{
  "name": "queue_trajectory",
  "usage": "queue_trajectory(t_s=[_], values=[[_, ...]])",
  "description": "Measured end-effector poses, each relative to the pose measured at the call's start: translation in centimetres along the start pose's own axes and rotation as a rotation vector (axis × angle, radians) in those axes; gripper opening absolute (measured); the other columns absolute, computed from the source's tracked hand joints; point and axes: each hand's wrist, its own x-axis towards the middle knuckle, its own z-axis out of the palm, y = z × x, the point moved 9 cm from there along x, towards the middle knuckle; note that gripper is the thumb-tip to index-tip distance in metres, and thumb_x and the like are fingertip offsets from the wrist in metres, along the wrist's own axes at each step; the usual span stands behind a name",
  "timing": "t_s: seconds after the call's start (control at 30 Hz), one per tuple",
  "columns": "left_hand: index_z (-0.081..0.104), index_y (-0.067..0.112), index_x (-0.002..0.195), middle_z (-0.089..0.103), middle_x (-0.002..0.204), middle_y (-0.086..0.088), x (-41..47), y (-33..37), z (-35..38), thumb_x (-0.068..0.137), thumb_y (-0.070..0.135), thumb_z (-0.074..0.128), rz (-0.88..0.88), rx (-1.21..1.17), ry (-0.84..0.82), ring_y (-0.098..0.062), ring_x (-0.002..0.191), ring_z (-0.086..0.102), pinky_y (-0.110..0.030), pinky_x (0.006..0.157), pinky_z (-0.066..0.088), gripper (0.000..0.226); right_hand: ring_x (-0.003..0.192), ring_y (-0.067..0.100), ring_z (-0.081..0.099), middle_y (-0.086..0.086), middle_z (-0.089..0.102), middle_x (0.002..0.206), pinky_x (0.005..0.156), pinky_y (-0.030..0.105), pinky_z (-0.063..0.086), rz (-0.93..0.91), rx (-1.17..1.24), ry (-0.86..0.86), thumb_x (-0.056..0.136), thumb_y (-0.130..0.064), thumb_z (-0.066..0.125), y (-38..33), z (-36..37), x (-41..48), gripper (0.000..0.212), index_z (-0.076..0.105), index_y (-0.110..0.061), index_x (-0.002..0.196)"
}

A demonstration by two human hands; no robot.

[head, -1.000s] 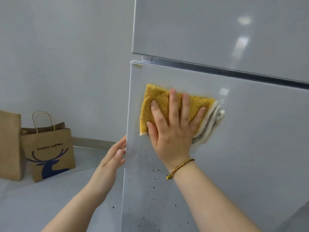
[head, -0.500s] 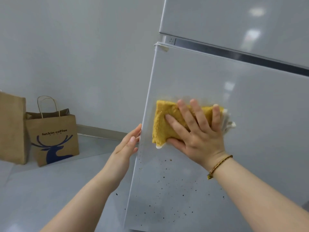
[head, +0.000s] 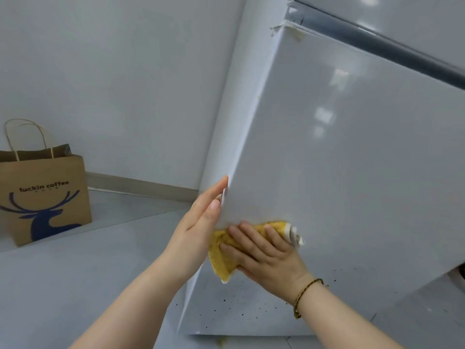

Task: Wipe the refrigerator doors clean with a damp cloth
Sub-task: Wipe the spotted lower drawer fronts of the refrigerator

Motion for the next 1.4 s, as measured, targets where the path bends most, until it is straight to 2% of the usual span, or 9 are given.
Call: queue_trajectory(t_s=[0.13,0.33,0.6,0.7,0.83,1.0,1.2,1.3,1.4], values=[[0.044,0.038,0.115,0.052,0.123,0.02,0.0,0.5,0.2,0.085,0.037,0.044,0.032,-0.039,-0.04,0.018,0.107,0.049,0.0,0.083,0.04,0.031,0.144,0.018,-0.003,0.004,-0.009,0.156,0.116,0.04,-0.005,0.247,-0.036,0.113,0.094,-0.053,0.029,7.9,-2.7,4.0,0.055,0.028,-0.021,0.138],[0.05,0.043,0.113,0.057,0.12,0.027,0.3,0.0,-0.7,0.074,0.053,0.039,0.076,0.02,-0.034,0.004,0.114,0.053,-0.016,0.095,0.044,0.042,0.144,0.018,0.008,-0.004,0.001,0.156,0.115,0.044,0.006,0.495,0.083,0.309,0.096,-0.043,0.03,6.2,-2.4,3.2,0.048,0.023,-0.03,0.142],[0.048,0.042,0.118,0.053,0.13,0.02,-0.2,-0.1,-0.4,0.077,0.053,0.036,0.135,0.131,0.045,0.001,0.119,0.05,-0.026,0.096,0.044,0.044,0.144,0.024,0.003,0.003,0.006,0.156,0.117,0.046,0.001,0.068,0.141,0.095,0.084,-0.029,0.052,-6.2,3.2,-4.3,0.053,0.037,-0.028,0.134],[0.047,0.047,0.111,0.054,0.122,0.028,-1.0,-0.5,-0.2,0.08,0.047,0.035,0.143,0.136,0.145,0.008,0.116,0.049,-0.025,0.1,0.037,0.033,0.144,0.027,-0.003,0.006,0.0,0.156,0.117,0.047,-0.002,0.004,0.126,0.092,0.091,-0.009,0.03,-7.6,3.8,-5.3,0.047,0.035,-0.024,0.135],[0.037,0.053,0.108,0.042,0.133,0.02,-3.1,-2.2,0.5,0.089,0.043,0.045,0.129,0.202,0.311,0.005,0.122,0.039,-0.013,0.1,0.03,0.023,0.143,0.029,0.003,-0.005,0.033,0.143,0.116,0.047,0.001,-0.001,0.121,0.131,0.096,-0.008,0.018,-4.6,2.6,-5.7,0.044,0.039,-0.023,0.131],[0.028,0.054,0.111,0.014,0.131,0.038,-4.3,-4.0,3.2,0.092,0.033,0.044,0.204,0.48,0.33,0.043,0.102,0.011,0.015,0.079,0.016,0.032,0.131,0.028,0.033,-0.001,0.045,0.14,0.114,0.045,0.002,0.173,0.043,0.33,0.093,-0.023,0.043,9.1,-2.1,-6.7,0.031,0.052,-0.023,0.123],[0.015,0.048,0.127,-0.006,0.134,0.038,-4.9,-6.1,5.6,0.081,0.065,0.023,0.308,0.951,0.324,0.028,0.123,-0.012,0.002,0.101,-0.005,0.05,0.143,0.023,0.01,0.009,0.027,0.147,0.116,0.039,0.002,0.595,0.133,0.41,0.093,-0.021,0.035,10.0,-1.6,-9.3,0.038,0.043,-0.016,0.13],[0.006,0.032,0.136,-0.01,0.141,0.023,-4.7,-7.2,5.7,0.08,0.073,0.004,0.33,1.187,0.335,0.023,0.125,-0.023,0.001,0.1,-0.015,0.07,0.144,0.019,0.002,0.005,0.0,0.156,0.117,0.04,0.0,0.47,0.201,0.293,0.09,-0.04,0.041,3.6,1.6,-10.9,0.051,0.034,-0.017,0.135],[0.002,0.027,0.137,-0.01,0.142,0.016,-4.5,-7.3,5.5,0.08,0.072,0.001,0.322,1.275,0.341,0.018,0.126,-0.025,-0.002,0.101,-0.018,0.073,0.144,0.022,0.002,0.006,-0.003,0.156,0.118,0.041,0.0,0.132,0.157,0.173,0.091,-0.024,0.044,-3.5,4.3,-14.4,0.055,0.026,-0.016,0.141]])
